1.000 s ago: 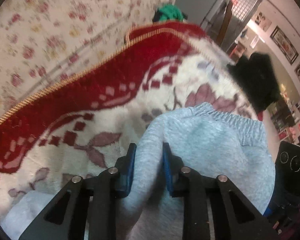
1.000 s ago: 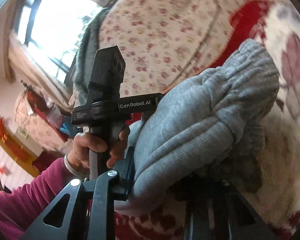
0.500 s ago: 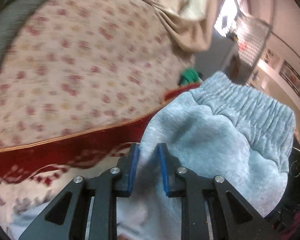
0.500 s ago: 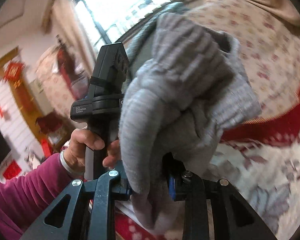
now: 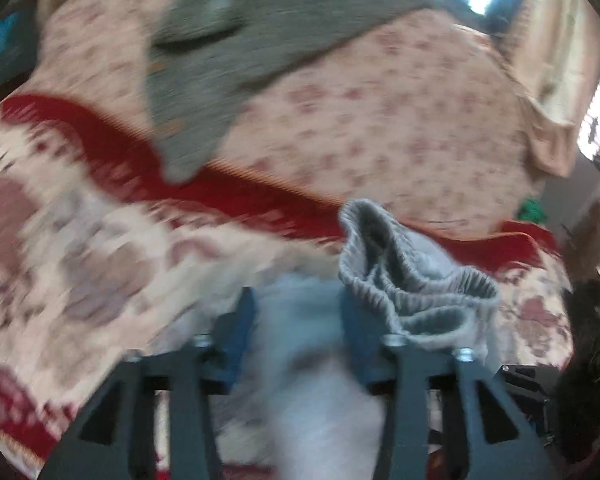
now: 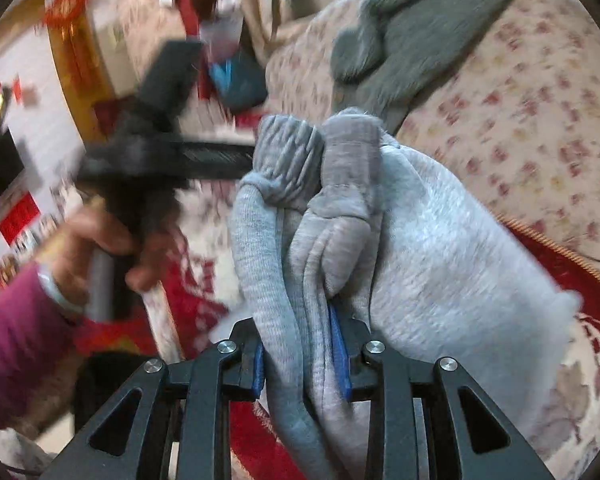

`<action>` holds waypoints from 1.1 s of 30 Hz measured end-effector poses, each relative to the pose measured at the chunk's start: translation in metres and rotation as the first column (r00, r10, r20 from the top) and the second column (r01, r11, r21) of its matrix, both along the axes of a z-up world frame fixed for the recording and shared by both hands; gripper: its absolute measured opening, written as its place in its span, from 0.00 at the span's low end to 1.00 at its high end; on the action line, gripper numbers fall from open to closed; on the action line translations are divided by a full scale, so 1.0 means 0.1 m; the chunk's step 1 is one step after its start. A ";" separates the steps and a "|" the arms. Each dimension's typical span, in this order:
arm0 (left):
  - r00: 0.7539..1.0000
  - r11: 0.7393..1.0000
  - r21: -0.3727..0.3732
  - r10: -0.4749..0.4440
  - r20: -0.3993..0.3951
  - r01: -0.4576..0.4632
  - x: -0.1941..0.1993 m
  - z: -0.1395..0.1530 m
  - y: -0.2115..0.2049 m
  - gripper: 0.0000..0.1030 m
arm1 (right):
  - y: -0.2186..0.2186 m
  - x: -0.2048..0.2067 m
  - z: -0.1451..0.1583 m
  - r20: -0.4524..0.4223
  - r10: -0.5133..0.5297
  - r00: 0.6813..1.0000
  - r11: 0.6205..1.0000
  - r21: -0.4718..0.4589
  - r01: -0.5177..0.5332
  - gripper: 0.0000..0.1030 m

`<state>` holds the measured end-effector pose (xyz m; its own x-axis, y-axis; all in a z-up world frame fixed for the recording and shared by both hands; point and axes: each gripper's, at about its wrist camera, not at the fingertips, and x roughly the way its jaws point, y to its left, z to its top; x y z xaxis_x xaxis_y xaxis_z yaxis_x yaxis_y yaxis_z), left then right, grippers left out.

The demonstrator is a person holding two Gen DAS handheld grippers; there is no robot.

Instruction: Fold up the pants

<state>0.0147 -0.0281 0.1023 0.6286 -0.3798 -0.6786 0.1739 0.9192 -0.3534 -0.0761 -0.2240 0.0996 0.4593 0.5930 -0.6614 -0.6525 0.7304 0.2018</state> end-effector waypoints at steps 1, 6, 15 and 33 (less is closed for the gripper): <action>1.000 1.000 -0.005 0.014 0.001 -0.014 -0.07 -0.03 0.12 0.51 | 0.09 -0.02 -0.08 0.008 -0.005 1.000 1.000 -0.029 0.005 0.33; 0.995 0.996 -0.073 0.061 0.079 -0.055 -0.28 0.16 0.28 0.66 | 0.27 -0.28 -0.12 0.007 0.096 0.995 0.995 -0.001 -0.096 0.76; 0.976 0.994 -0.017 -0.098 0.196 0.103 -0.63 0.60 -0.48 0.75 | -0.59 -0.46 0.21 -0.088 -0.003 0.996 0.984 0.175 0.019 0.77; 0.988 0.952 0.283 -0.140 0.061 0.118 -0.96 -0.27 -0.91 0.79 | -1.44 0.40 0.15 -0.116 -0.341 0.933 0.933 0.080 0.351 0.77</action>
